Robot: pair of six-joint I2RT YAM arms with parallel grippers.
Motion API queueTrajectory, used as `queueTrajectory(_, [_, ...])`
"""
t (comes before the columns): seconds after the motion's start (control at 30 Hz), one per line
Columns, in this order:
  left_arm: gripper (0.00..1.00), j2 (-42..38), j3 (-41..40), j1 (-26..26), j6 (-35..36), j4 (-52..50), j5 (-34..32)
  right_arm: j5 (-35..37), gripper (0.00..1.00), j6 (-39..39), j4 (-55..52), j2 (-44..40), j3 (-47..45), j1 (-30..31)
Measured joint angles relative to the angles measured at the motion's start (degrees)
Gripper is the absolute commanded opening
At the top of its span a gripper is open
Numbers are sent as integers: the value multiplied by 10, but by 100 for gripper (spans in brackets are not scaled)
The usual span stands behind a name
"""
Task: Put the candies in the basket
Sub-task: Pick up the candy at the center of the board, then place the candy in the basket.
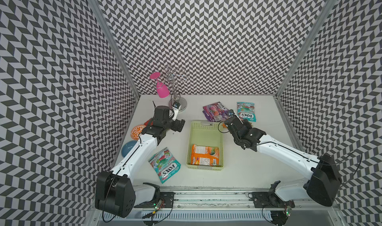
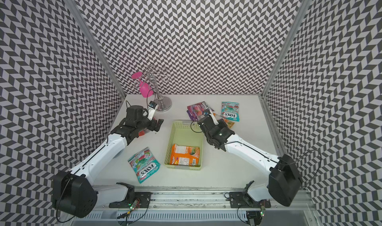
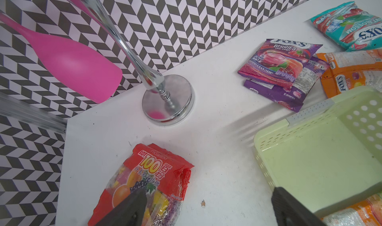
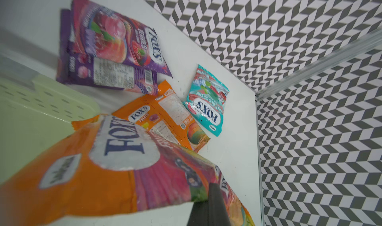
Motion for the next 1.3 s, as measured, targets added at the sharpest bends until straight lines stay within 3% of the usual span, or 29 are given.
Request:
queueTrajectory(0.5, [99, 0, 0, -3, -1, 3, -13, -41, 0, 49, -85, 110, 164, 127])
queueTrajectory(0.83, [99, 0, 0, 10, -3, 8, -39, -80, 0, 79, -99, 175, 206, 141])
queueTrajectory(1.3, [99, -10, 0, 19, -9, 15, -61, -66, 0, 143, -176, 318, 294, 140])
